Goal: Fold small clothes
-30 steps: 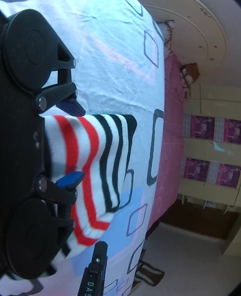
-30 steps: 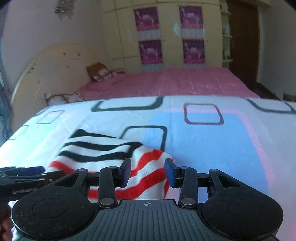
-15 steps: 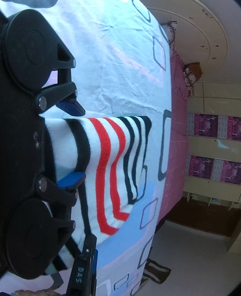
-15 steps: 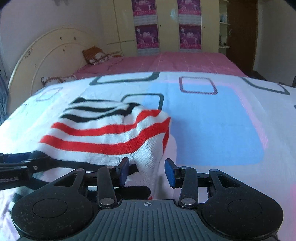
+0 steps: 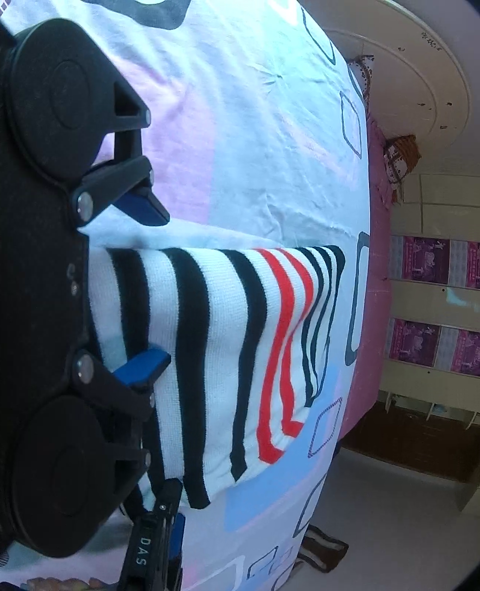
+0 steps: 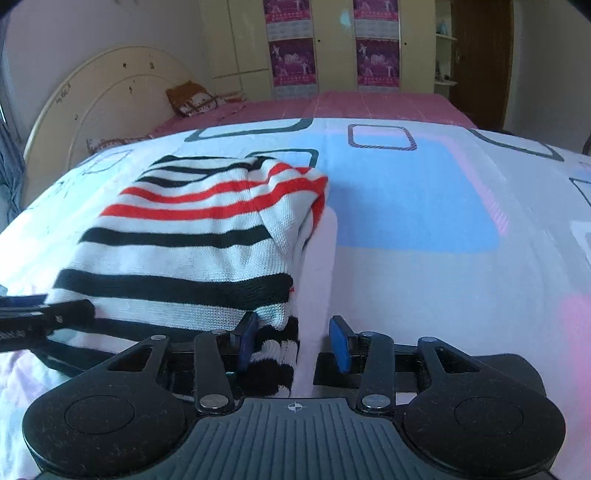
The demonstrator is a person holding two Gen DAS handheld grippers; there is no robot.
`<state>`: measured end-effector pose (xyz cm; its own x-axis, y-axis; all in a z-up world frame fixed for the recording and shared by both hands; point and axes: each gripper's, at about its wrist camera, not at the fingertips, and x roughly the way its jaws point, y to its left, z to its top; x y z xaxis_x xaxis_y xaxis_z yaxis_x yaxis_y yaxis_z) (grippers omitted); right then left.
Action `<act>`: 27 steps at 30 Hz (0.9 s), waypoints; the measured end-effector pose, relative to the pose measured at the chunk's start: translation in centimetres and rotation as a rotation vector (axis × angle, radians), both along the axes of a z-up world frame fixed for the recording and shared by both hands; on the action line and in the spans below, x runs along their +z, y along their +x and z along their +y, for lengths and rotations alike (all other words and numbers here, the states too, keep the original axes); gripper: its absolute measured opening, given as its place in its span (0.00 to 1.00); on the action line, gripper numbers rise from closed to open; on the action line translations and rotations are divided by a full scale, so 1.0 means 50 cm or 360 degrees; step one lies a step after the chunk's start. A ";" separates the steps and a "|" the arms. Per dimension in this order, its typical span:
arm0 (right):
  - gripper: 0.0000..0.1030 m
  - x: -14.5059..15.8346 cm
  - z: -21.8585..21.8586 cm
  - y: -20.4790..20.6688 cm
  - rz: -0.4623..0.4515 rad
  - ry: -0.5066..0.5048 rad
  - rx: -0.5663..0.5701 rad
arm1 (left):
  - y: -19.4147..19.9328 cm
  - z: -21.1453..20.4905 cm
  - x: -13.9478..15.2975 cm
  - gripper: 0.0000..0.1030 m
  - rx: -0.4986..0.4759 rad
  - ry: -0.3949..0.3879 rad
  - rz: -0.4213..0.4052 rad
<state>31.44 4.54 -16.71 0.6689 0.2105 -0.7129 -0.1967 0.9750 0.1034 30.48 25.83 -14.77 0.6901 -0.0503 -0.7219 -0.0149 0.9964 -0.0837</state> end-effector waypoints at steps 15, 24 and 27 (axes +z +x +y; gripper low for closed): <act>0.85 0.090 -0.071 -0.130 0.0010 0.0252 -0.0019 | -0.146 -0.080 0.103 1.00 0.0186 0.0248 0.0000; 0.86 0.194 -0.132 -0.386 -0.0096 0.0276 0.0105 | -0.390 -0.139 0.222 1.00 0.0069 0.0118 -0.0189; 0.99 0.237 -0.151 -0.462 -0.0175 0.0250 0.0092 | -0.459 -0.149 0.252 1.00 0.0086 0.0080 -0.0243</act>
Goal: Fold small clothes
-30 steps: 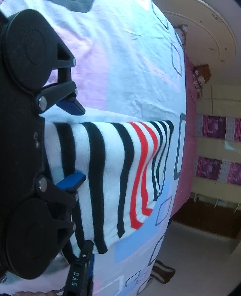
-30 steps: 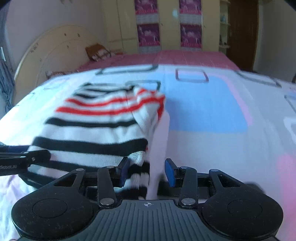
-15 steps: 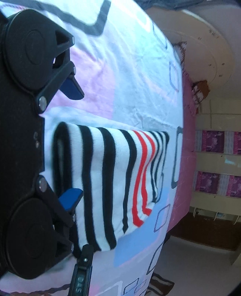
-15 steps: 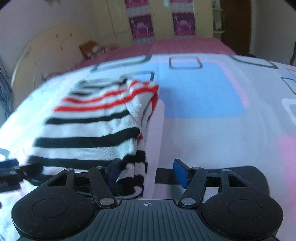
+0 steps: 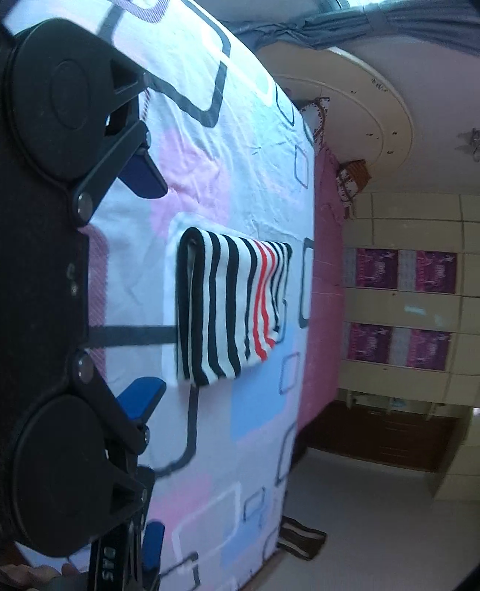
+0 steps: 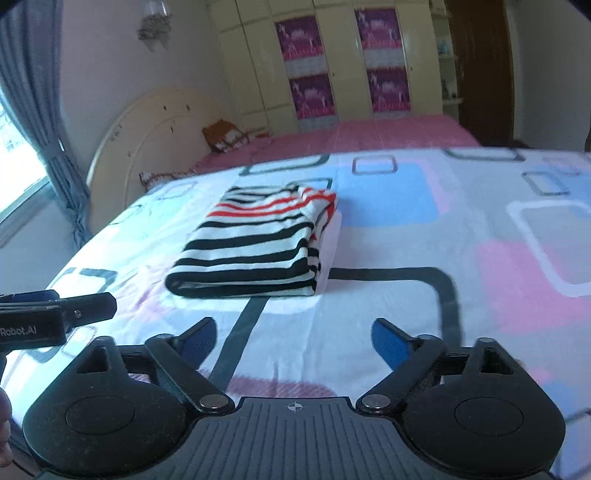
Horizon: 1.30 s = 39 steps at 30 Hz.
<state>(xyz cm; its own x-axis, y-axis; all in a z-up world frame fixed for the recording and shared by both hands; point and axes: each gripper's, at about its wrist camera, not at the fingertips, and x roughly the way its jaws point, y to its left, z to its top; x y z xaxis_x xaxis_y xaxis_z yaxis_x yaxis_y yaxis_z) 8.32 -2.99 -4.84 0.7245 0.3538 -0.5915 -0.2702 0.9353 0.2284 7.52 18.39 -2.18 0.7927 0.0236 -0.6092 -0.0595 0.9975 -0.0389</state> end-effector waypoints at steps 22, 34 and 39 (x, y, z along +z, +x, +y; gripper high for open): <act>1.00 0.117 -0.054 -0.204 -0.0354 0.0022 -0.0132 | -0.147 -0.041 0.071 1.00 0.0119 0.0102 -0.0168; 1.00 0.118 -0.058 -0.209 -0.0355 0.0015 -0.0120 | -0.161 -0.047 0.074 1.00 0.0139 0.0132 -0.0192; 1.00 0.118 -0.059 -0.210 -0.0363 0.0016 -0.0121 | -0.166 -0.053 0.077 1.00 0.0128 0.0164 -0.0214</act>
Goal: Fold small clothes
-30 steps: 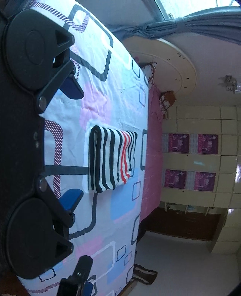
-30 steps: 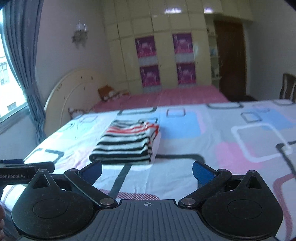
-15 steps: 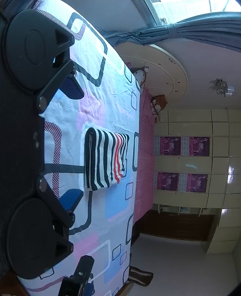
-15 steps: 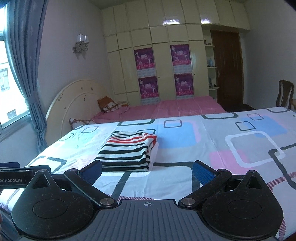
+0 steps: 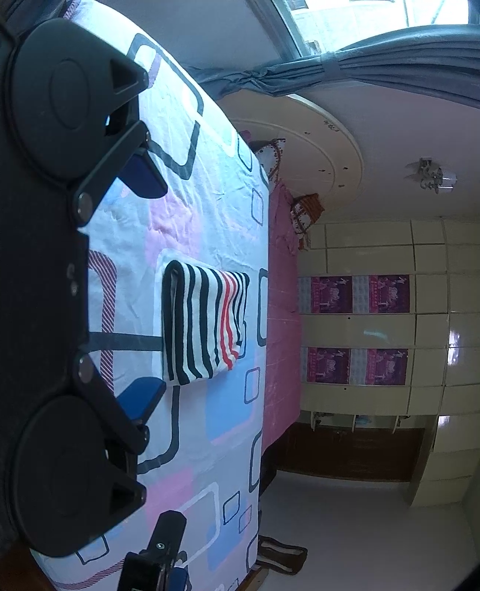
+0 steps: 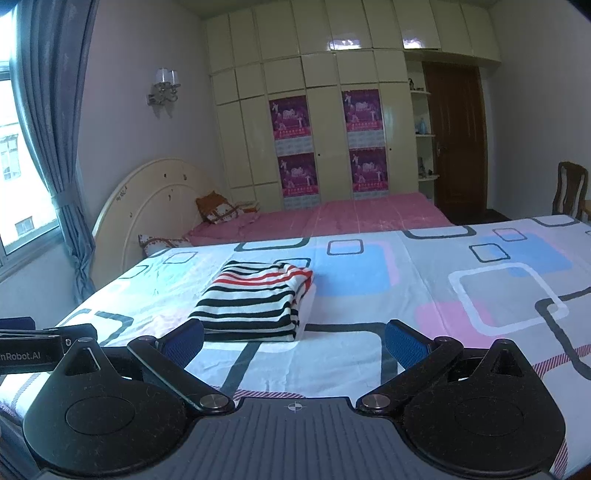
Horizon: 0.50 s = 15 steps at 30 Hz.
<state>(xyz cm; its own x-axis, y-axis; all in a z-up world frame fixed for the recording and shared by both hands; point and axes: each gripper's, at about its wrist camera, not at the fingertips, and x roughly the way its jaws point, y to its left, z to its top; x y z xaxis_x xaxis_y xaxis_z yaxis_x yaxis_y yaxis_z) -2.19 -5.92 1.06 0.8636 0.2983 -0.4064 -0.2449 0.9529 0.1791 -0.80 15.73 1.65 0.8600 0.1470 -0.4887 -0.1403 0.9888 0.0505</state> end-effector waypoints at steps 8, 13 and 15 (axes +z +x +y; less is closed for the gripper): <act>1.00 -0.002 -0.002 0.001 -0.0001 0.0004 0.0002 | 0.002 0.004 0.003 1.00 0.0005 -0.0011 -0.0001; 1.00 -0.002 0.000 0.002 0.0003 0.0007 0.0012 | 0.001 0.007 0.003 1.00 0.0010 -0.0020 0.0004; 1.00 -0.003 0.001 0.002 0.0004 0.0006 0.0018 | 0.001 0.008 0.002 1.00 0.0014 -0.0022 0.0006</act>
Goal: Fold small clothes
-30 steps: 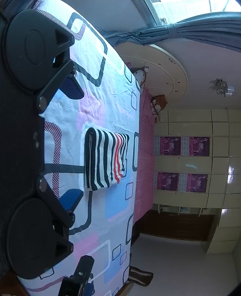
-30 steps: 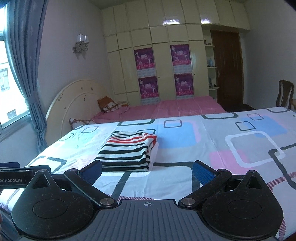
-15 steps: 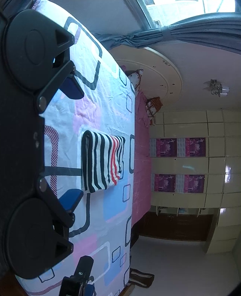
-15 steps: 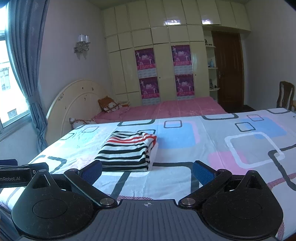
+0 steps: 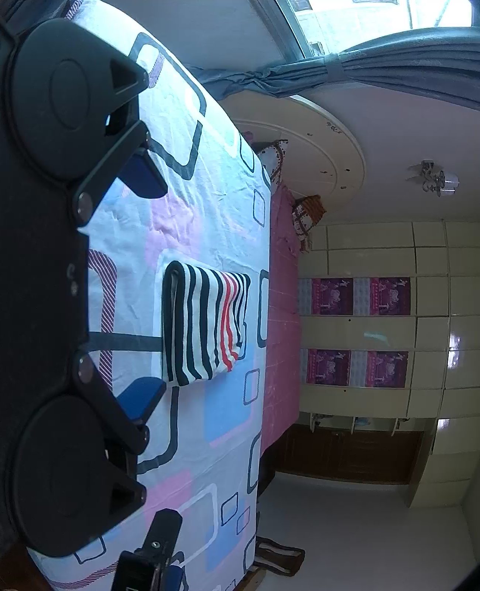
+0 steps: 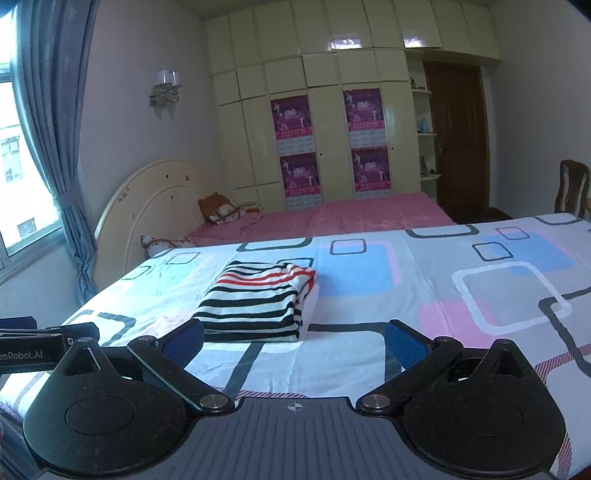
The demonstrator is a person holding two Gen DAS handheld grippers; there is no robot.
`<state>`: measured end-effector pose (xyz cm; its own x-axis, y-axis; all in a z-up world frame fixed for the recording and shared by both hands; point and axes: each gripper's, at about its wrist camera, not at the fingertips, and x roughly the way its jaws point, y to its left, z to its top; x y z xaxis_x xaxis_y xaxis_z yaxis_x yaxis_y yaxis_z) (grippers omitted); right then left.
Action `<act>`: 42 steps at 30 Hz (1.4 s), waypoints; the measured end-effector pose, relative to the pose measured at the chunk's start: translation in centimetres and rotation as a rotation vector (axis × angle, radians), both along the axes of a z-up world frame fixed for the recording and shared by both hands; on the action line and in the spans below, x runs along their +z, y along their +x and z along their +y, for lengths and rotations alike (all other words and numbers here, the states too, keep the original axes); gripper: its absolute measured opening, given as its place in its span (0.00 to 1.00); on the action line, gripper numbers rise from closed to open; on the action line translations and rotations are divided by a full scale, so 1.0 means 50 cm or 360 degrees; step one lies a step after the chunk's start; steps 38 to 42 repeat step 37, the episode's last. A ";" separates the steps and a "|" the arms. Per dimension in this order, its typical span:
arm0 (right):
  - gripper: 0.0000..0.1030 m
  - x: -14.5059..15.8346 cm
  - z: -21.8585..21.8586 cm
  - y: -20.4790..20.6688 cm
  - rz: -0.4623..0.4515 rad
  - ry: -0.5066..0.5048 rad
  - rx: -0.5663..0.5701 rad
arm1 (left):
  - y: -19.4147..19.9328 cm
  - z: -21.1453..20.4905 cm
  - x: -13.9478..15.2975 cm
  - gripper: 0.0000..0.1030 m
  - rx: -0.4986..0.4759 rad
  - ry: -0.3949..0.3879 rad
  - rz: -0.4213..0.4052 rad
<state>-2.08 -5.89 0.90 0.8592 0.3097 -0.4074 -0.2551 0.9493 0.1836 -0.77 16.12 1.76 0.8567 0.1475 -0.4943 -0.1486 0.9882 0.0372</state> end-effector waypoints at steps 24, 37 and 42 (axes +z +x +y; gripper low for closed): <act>1.00 -0.010 0.004 0.007 0.0030 0.0003 0.0003 | 0.018 0.008 -0.010 1.00 0.0020 -0.0021 0.0048; 1.00 -0.042 0.005 0.048 0.0105 -0.0003 -0.0014 | 0.072 0.037 -0.042 1.00 0.0022 -0.0096 0.0075; 1.00 -0.042 0.005 0.048 0.0105 -0.0003 -0.0014 | 0.072 0.037 -0.042 1.00 0.0022 -0.0096 0.0075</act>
